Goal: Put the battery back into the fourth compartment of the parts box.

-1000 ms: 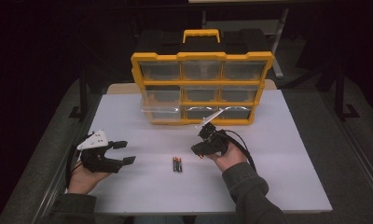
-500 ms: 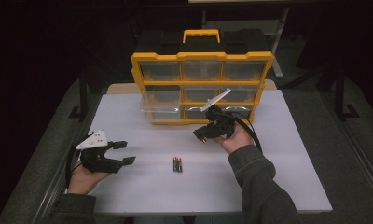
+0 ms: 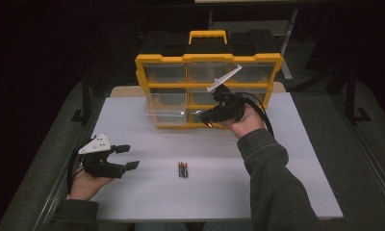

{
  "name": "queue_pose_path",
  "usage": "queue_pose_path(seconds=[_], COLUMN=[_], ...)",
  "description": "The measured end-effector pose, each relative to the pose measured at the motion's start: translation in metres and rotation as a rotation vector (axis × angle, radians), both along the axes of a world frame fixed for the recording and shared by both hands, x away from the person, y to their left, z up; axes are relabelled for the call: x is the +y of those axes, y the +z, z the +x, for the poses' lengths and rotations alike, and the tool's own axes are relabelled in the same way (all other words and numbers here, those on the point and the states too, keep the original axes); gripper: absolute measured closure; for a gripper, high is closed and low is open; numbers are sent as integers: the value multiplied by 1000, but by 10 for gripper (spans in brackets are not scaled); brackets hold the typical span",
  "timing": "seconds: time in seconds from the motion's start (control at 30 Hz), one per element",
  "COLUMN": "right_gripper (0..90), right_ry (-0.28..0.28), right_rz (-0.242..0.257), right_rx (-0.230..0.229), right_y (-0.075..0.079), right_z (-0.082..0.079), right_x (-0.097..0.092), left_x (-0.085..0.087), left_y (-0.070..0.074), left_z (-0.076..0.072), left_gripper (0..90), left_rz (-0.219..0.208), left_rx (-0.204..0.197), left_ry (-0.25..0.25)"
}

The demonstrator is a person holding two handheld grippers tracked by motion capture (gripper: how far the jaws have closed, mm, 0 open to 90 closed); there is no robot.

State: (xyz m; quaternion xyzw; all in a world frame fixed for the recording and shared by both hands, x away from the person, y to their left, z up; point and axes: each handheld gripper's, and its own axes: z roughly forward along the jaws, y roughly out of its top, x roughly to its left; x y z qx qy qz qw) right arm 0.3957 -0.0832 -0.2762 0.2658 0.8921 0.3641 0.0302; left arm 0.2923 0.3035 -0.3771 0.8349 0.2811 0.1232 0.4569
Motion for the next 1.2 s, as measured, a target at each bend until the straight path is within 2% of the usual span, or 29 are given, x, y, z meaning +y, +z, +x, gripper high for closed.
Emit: queue_pose_path(seconds=[0.07, 0.13, 0.2, 0.23, 0.43, 0.67, 0.9, 1.13, 1.2], right_gripper=[761, 761, 761, 761, 761, 761, 762, 761, 761], right_ry=[2, 5, 8, 8, 21, 37, 58, 64, 62], right_rz=[5, 8, 3, 4, -2, 3, -25, -31, -32], right_rx=[-7, -18, -31, -33, -53, -63, -91, -82, -64], right_y=[4, 17, 24, 28, 48, 64, 73, 72, 70], right_z=[1, 3, 6, 7, 13, 22, 32, 41, 43], right_x=[1, 3, 5, 6, 17, 32, 51, 68, 72], left_x=[1, 2, 2, 2, 1, 2, 3, 2, 2], left_y=[0, 1, 1, 1, 0, 1, 2, 2, 2], left_z=[0, 1, 0, 1, 1, 0, 0, 0, 0], left_gripper=[286, 286, 289, 291, 292, 292, 298, 296, 296], left_rz=[1, 12, 8, 17, -11, -6, -14, -8, -10], left_rx=[0, -7, 0, -9, -6, -5, -11, -12, -12], left_ry=[1, -3, -2, -10, 0, 0, 0, -2, -3])
